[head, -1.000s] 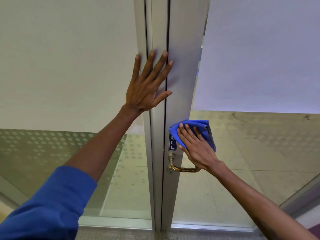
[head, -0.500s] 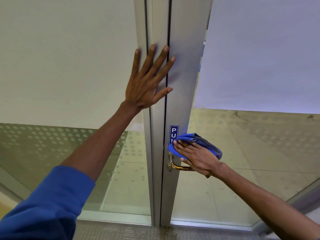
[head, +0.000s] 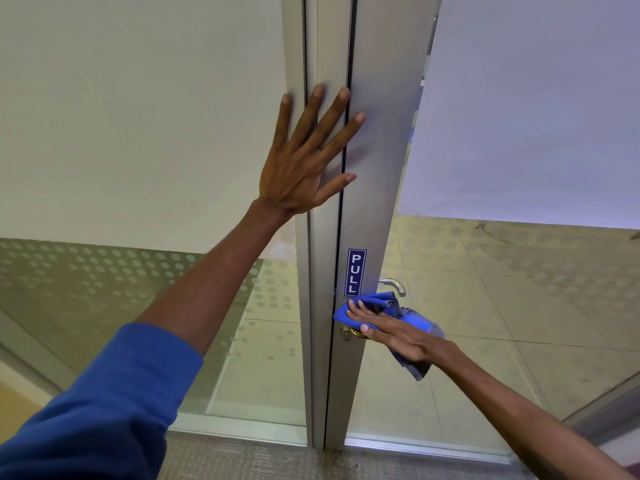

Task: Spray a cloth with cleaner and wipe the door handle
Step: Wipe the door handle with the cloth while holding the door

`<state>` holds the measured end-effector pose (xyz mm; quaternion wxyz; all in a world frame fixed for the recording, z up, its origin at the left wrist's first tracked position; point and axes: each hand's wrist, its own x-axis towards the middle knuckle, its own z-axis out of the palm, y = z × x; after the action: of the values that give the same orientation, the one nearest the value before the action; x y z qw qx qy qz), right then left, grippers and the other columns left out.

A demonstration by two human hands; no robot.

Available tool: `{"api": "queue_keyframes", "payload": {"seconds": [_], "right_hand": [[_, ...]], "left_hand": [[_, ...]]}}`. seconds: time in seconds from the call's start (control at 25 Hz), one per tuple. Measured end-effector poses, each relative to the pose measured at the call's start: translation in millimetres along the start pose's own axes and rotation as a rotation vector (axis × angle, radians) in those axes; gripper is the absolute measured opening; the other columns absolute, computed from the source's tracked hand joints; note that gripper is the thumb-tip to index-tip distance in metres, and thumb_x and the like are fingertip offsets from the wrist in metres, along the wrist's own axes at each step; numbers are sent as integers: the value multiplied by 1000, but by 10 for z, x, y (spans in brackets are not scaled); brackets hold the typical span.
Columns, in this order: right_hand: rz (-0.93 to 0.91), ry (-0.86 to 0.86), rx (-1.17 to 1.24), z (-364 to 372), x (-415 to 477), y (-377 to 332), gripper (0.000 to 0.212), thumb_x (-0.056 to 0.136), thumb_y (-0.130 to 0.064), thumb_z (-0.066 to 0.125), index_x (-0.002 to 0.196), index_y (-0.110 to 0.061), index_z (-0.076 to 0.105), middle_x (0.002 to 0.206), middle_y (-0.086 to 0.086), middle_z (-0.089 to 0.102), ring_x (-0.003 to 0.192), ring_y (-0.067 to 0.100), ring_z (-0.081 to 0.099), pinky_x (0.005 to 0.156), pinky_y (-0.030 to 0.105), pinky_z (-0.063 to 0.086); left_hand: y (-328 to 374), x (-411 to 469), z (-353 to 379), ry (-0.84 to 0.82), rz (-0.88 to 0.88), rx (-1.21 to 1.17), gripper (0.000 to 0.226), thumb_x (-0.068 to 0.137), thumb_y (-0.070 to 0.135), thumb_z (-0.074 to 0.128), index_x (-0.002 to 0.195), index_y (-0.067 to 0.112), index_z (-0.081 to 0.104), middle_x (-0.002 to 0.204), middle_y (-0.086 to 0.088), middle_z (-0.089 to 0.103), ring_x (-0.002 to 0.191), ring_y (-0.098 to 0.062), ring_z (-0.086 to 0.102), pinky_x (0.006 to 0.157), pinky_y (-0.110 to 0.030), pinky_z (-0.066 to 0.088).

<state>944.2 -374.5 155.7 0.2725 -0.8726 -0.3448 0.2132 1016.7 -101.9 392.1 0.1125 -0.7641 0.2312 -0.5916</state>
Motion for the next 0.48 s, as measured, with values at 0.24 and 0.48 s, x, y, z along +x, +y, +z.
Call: {"api": "queue_keyframes", "payload": {"seconds": [0.24, 0.48], "right_hand": [[-43, 41, -203, 181, 47, -34, 53, 112, -46, 25, 163, -36, 15, 169, -26, -3, 153, -11, -14, 127, 27, -2], [-123, 153, -654, 311, 109, 51, 51, 111, -48, 15, 162, -41, 16, 171, -18, -3, 156, 2, -19, 124, 27, -19]], "left_hand": [[1, 2, 8, -7, -9, 11, 77, 101, 68, 32, 163, 24, 24, 166, -15, 34, 154, -40, 19, 127, -58, -4], [-3, 0, 22, -18, -19, 25, 76, 101, 67, 34, 163, 23, 26, 166, -14, 34, 155, -39, 17, 127, -58, -6]]}}
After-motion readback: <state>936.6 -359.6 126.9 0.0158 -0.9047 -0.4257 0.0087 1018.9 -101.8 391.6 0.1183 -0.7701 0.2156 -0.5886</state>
